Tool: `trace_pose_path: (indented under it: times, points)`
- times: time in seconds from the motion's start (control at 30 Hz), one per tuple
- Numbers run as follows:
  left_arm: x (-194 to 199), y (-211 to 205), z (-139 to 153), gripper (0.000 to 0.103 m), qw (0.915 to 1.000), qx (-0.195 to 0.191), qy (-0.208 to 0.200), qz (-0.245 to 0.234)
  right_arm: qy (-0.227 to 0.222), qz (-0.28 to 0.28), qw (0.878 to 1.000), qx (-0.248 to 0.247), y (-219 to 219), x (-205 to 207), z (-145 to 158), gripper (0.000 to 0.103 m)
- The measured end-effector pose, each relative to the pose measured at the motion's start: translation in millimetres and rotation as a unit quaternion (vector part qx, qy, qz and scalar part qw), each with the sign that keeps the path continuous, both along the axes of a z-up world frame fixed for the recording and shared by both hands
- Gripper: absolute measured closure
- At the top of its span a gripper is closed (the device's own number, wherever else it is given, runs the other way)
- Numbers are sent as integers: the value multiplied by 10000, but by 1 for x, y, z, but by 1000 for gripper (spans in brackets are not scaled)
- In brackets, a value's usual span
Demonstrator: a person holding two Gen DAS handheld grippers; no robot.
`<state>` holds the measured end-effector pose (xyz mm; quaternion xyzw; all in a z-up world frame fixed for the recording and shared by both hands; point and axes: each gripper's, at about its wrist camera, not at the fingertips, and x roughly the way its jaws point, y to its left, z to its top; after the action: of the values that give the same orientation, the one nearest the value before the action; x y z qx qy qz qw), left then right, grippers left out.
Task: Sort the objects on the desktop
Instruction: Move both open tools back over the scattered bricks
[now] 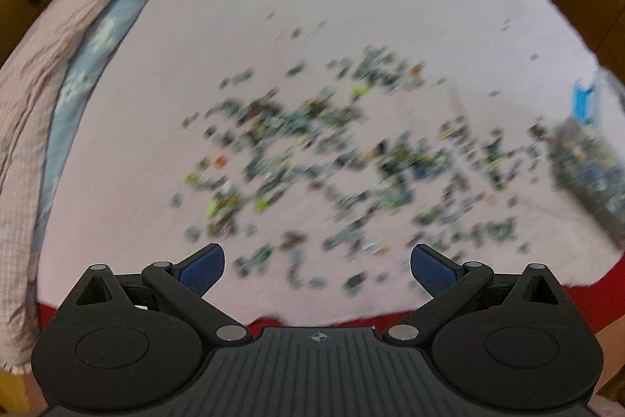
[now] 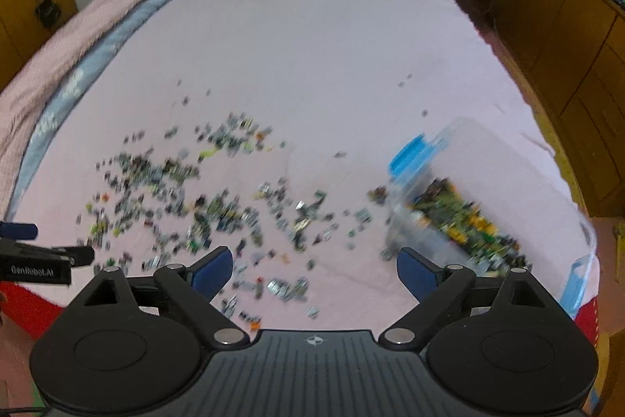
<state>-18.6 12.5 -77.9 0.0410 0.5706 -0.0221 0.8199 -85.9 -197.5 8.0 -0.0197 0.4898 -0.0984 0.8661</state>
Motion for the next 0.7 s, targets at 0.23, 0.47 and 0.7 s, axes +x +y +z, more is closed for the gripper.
trace_pose_path:
  times: [0.23, 0.47, 0.7]
  points:
    - [-9, 30, -36, 1, 9986, 103, 420, 311, 427, 367, 9981, -244, 35, 6, -30, 9]
    - [-21, 36, -47, 1, 9972, 300, 662, 158, 826, 569, 9949, 129, 49, 23, -67, 9]
    - [-12, 53, -47, 0, 9949, 448, 813, 400, 921, 999, 9897, 454, 79, 52, -90, 9]
